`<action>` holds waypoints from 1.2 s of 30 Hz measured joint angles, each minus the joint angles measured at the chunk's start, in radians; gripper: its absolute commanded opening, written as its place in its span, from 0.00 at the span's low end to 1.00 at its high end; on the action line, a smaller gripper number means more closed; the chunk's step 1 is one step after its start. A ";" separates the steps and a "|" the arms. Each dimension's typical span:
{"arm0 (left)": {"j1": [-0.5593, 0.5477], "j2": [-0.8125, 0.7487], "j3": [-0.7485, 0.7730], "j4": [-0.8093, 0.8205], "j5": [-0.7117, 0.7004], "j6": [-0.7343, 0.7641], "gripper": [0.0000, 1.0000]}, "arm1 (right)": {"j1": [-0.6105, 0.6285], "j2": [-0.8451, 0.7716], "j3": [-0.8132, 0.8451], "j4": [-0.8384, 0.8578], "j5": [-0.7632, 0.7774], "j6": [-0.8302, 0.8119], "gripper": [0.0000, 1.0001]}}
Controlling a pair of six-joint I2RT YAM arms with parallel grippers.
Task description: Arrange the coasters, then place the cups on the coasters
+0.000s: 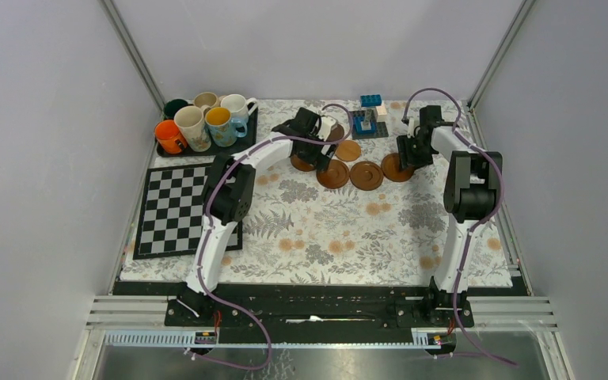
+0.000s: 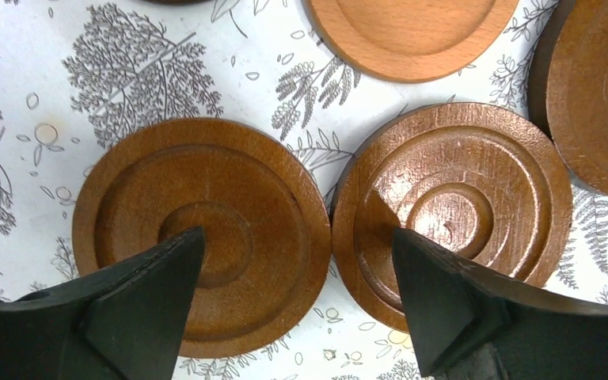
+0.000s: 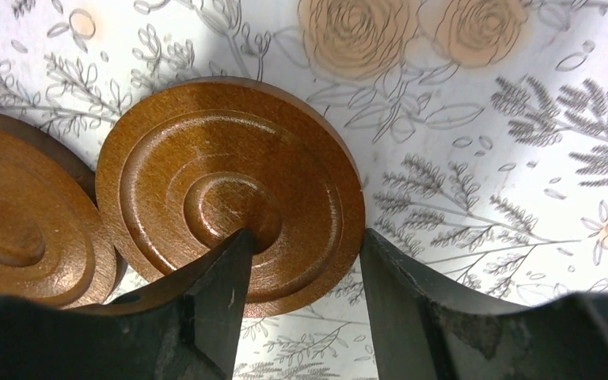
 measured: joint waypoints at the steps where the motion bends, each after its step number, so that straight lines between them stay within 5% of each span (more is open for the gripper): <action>1: 0.000 -0.006 -0.013 0.009 0.000 -0.005 0.85 | -0.001 -0.010 -0.016 0.001 -0.004 0.000 0.58; 14: 0.002 -0.198 -0.315 0.056 -0.031 -0.114 0.66 | 0.000 -0.128 -0.190 0.009 -0.024 0.000 0.56; 29: 0.002 -0.476 -0.701 0.043 -0.064 -0.245 0.65 | 0.122 -0.298 -0.425 0.001 -0.030 -0.042 0.52; 36: 0.002 -0.558 -0.803 0.040 -0.080 -0.340 0.73 | 0.196 -0.345 -0.486 -0.010 -0.026 -0.046 0.52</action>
